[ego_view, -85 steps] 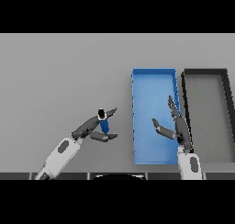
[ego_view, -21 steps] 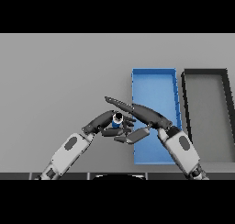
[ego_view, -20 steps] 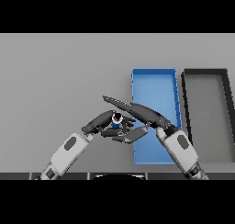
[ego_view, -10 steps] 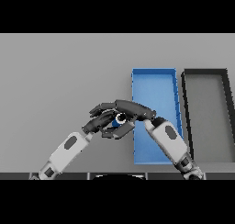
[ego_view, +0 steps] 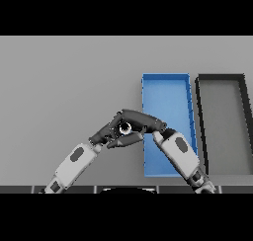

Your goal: Pick up the blue pipe and place it into the blue bin.

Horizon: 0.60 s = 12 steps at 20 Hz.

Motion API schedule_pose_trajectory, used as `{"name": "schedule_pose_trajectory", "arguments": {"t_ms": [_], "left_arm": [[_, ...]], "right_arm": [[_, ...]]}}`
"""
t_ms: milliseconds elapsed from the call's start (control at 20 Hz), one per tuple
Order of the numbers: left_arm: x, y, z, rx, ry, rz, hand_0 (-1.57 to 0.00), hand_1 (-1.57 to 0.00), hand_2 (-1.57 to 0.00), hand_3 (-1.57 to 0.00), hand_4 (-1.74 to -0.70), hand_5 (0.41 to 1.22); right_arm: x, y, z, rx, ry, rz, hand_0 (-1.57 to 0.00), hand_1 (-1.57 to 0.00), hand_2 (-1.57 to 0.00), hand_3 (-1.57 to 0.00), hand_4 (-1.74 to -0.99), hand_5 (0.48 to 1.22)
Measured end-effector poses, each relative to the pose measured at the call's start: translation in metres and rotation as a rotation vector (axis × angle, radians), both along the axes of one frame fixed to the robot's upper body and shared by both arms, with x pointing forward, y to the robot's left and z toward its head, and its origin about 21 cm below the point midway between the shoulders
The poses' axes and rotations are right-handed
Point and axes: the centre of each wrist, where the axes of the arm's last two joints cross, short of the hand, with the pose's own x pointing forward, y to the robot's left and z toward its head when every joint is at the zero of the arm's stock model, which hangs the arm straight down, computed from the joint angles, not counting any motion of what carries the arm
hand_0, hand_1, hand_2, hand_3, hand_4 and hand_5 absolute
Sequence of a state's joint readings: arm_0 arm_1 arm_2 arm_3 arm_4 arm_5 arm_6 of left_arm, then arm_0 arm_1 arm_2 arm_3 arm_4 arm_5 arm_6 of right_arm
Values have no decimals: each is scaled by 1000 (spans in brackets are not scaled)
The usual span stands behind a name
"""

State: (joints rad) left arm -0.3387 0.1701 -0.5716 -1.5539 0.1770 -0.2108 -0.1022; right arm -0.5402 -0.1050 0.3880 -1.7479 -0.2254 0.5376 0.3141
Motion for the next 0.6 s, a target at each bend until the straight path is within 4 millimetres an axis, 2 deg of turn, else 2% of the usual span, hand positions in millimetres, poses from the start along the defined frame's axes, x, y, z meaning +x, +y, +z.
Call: {"name": "schedule_pose_trajectory", "arguments": {"t_ms": [100,150,200,250,350,450,500,600], "left_arm": [[0,4,-2,18,-31,-4,-1513,-1423,-1509,-510,-1732,1218],[5,5,-1,25,-44,-7,-1499,-1356,-1521,-505,-1734,1219],[1,4,-3,30,-45,-13,-1426,-1220,-1350,-531,-1637,1219],[4,7,-3,38,-51,-20,-1407,-1190,-1242,-518,-1544,1219],[7,9,-1,67,-61,-36,-979,-802,-819,-332,-1343,1220],[6,7,-3,95,-63,-77,-626,-513,-524,-212,-1179,1213],[6,10,-2,119,-62,-94,-501,-410,-419,-170,-1110,1184],[5,9,-2,142,-67,-97,-320,-262,-268,-108,-995,1042]], "right_arm": [[-2,-2,-1,-14,-9,0,-1511,-1512,-1512,-1491,-1471,1135],[-5,0,-2,-17,1,0,-1523,-1524,-1524,-1507,-1473,1152],[-5,1,-4,-11,27,12,-1533,-1533,-1533,-1520,-1474,1166],[-5,3,-4,-6,39,16,-1540,-1541,-1541,-1530,-1477,1177],[-5,4,0,-11,25,8,-1551,-1552,-1552,-1545,-1480,1193],[-9,4,0,-28,24,19,-1558,-1559,-1559,-1554,-1481,1203],[-10,5,-1,-11,19,21,-1561,-1561,-1561,-1558,-1482,1206],[-11,4,0,-2,23,12,-1565,-1565,-1565,-1562,-1483,1212]]}}
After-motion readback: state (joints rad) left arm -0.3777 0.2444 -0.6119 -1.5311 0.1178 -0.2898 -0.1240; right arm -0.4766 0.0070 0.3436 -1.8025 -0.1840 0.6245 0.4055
